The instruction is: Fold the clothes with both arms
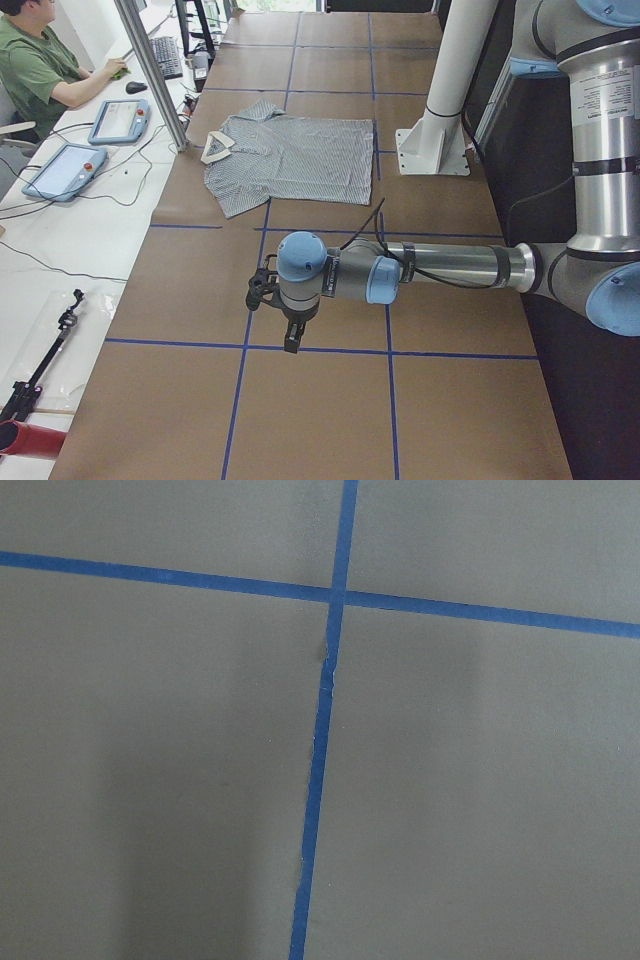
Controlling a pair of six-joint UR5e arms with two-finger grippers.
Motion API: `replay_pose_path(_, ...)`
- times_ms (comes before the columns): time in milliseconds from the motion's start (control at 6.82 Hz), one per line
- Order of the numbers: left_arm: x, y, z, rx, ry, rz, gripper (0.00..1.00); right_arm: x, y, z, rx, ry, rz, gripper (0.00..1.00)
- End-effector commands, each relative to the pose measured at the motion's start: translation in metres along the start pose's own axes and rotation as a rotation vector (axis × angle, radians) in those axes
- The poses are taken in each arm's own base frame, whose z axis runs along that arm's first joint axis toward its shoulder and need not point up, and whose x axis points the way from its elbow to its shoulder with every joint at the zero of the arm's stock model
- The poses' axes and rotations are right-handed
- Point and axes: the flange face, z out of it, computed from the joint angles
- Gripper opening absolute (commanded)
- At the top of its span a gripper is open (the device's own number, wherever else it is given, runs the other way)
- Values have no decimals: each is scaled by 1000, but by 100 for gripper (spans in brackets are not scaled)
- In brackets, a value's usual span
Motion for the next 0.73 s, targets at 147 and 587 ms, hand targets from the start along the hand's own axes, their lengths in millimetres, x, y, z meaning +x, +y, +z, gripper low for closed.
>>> replay_pose_path(147, -4, -1, 0, -4, -62, 12, 100, -9, -3, -9, 19, -2, -17, 100)
replay_pose_path(587, 0, -42, -2, 27, -71, 51, 100, -45, -48, -48, 110, -1, -92, 100)
